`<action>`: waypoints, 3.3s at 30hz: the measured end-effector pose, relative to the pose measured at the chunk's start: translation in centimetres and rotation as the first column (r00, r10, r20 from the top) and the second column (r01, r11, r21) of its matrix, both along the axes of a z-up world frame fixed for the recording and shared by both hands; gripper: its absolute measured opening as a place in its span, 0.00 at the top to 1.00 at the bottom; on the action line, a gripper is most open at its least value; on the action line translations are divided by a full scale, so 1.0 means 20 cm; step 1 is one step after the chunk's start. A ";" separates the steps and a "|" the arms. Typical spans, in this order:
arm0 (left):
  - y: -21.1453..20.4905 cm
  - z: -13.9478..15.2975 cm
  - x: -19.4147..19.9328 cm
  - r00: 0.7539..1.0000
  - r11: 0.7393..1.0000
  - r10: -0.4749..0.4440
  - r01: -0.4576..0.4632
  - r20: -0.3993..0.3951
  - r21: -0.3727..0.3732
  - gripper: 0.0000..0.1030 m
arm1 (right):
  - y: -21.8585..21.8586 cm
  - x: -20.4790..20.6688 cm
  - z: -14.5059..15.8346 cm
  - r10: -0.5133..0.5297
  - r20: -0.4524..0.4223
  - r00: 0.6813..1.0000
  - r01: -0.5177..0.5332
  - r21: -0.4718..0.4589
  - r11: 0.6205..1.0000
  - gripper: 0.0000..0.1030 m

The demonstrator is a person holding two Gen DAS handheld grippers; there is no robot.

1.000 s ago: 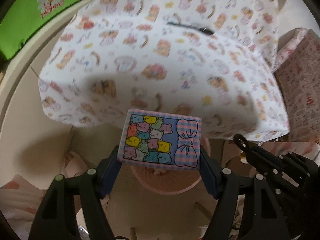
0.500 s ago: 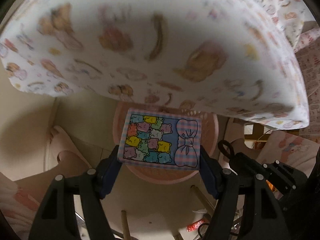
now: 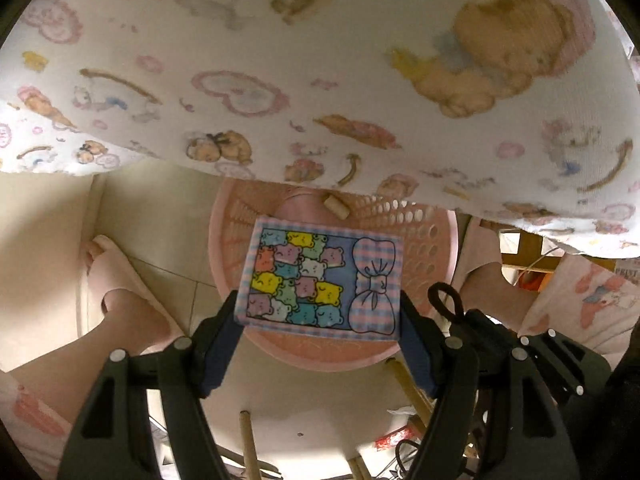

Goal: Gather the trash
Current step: 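Carry the box and hair tie over the pink basket and open both grippers, then move both open grippers back over the cloth toward the spoon, then grasp the small red ball on the cloth with the left gripper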

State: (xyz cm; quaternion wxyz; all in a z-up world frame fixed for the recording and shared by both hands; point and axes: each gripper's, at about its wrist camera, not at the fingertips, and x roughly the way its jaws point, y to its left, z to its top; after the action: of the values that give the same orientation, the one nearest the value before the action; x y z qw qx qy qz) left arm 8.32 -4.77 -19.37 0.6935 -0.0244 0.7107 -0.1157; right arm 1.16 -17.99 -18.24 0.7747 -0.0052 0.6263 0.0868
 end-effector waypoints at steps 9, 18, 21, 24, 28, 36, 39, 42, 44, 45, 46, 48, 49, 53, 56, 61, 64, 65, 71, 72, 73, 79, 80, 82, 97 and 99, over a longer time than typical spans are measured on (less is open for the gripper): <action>0.01 -0.02 0.02 1.000 0.999 0.025 -0.025 -0.016 -0.026 0.31 | -0.08 0.02 -0.04 -0.052 -0.010 0.999 0.052 0.006 0.999 0.87; 0.06 -0.01 0.02 0.998 0.998 0.050 -0.052 -0.034 -0.046 0.18 | -0.10 0.02 -0.08 -0.074 -0.052 0.996 0.076 0.039 0.996 0.73; 0.09 0.01 0.02 0.996 0.995 0.080 -0.082 -0.034 -0.053 0.15 | -0.11 0.02 -0.06 -0.091 -0.045 0.995 0.093 0.038 0.995 0.44; 0.12 0.07 0.02 0.995 0.995 0.099 -0.099 0.003 -0.024 0.15 | -0.12 0.02 -0.02 -0.115 -0.006 0.993 0.115 0.018 0.993 0.44; 0.12 0.24 -0.01 0.985 0.995 0.079 -0.087 0.156 0.048 0.12 | -0.13 0.00 0.12 -0.136 0.087 0.987 0.135 0.017 0.991 0.44; 0.18 0.55 -0.03 0.915 0.994 0.069 -0.098 0.398 0.052 0.07 | -0.14 -0.08 0.51 -0.154 0.396 0.905 0.146 0.051 0.988 0.33; 0.20 0.64 -0.04 0.879 0.993 0.064 -0.104 0.472 0.060 0.07 | -0.17 -0.08 0.61 -0.172 0.463 0.870 0.160 0.065 0.985 0.31; 0.22 0.77 -0.02 0.834 0.993 0.059 -0.108 0.548 0.057 0.02 | -0.20 -0.06 0.71 -0.195 0.500 0.844 0.178 0.082 0.981 0.30; 0.24 0.85 0.00 0.810 0.993 0.055 -0.104 0.583 0.051 0.01 | -0.22 -0.03 0.79 -0.202 0.516 0.833 0.179 0.095 0.979 0.30; 0.25 0.90 0.02 0.798 0.994 0.053 -0.100 0.600 0.046 0.00 | -0.24 -0.01 0.83 -0.206 0.527 0.825 0.180 0.101 0.979 0.30; 0.26 0.95 0.05 0.791 0.994 0.052 -0.097 0.610 0.042 0.00 | -0.24 0.01 0.86 -0.207 0.536 0.818 0.180 0.103 0.978 0.30; 0.29 1.03 0.11 0.778 0.995 0.056 -0.098 0.626 0.032 0.00 | -0.27 0.06 0.96 -0.217 0.565 0.796 0.184 0.116 0.976 0.29; 0.31 1.08 0.15 0.763 0.995 0.051 -0.091 0.645 0.029 0.00 | -0.29 0.08 1.01 -0.224 0.579 0.784 0.188 0.122 0.974 0.26; 0.43 1.22 0.27 0.706 0.985 0.120 -0.172 0.698 0.004 0.00 | -0.35 0.16 1.18 -0.261 0.627 0.734 0.217 0.146 0.965 0.23; 0.52 1.28 0.39 0.705 0.980 0.170 -0.195 0.689 -0.043 0.00 | -0.37 0.21 1.26 -0.266 0.644 0.717 0.218 0.155 0.963 0.22; 0.60 1.33 0.54 0.668 0.978 0.145 -0.207 0.730 -0.005 0.00 | -0.37 0.27 1.35 -0.249 0.686 0.683 0.217 0.135 0.967 0.17; 0.66 1.29 0.60 0.673 0.979 0.154 -0.202 0.724 -0.021 0.00 | -0.37 0.30 1.34 -0.249 0.689 0.681 0.222 0.130 0.966 0.17; 0.69 1.26 0.63 0.681 0.978 0.165 -0.207 0.714 -0.028 0.00 | -0.37 0.31 1.33 -0.251 0.686 0.683 0.224 0.129 0.966 0.17; 0.77 1.05 0.77 0.771 0.971 0.184 -0.239 0.610 0.009 0.00 | -0.37 0.39 1.13 -0.245 0.641 0.727 0.254 0.081 0.964 0.17; 0.77 1.03 0.79 0.778 0.970 0.182 -0.244 0.602 0.022 0.00 | -0.37 0.40 1.10 -0.247 0.630 0.736 0.255 0.080 0.964 0.17; 0.78 1.01 0.82 0.786 0.969 0.187 -0.246 0.590 0.021 0.00 | -0.38 0.41 1.06 -0.249 0.621 0.743 0.256 0.081 0.963 0.17; 0.84 0.91 0.89 0.828 0.959 0.268 -0.278 0.493 -0.054 0.00 | -0.42 0.45 0.90 -0.278 0.578 0.767 0.284 0.083 0.955 0.17; 0.84 0.91 0.90 0.831 0.957 0.277 -0.282 0.483 -0.064 0.00 | -0.43 0.45 0.88 -0.284 0.574 0.768 0.286 0.089 0.954 0.17; 0.83 0.90 0.92 0.850 0.963 0.266 -0.251 0.454 -0.093 0.03 | -0.45 0.46 0.85 -0.290 0.570 0.769 0.299 0.081 0.951 0.17; 0.75 0.81 1.07 0.888 0.965 0.261 -0.235 0.380 -0.116 0.60 | -0.42 0.53 0.79 -0.281 0.548 0.788 0.282 0.084 0.956 0.17; 0.75 0.78 1.10 0.886 0.962 0.272 -0.251 0.377 -0.104 0.78 | -0.41 0.53 0.78 -0.271 0.551 0.790 0.278 0.072 0.958 0.17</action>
State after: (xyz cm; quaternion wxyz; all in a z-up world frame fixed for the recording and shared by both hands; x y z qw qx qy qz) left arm 30.25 10.23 -3.84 0.8286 -0.1145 0.5464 -0.0422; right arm 11.74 -26.10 -2.59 0.9271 0.0560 0.3690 -0.0359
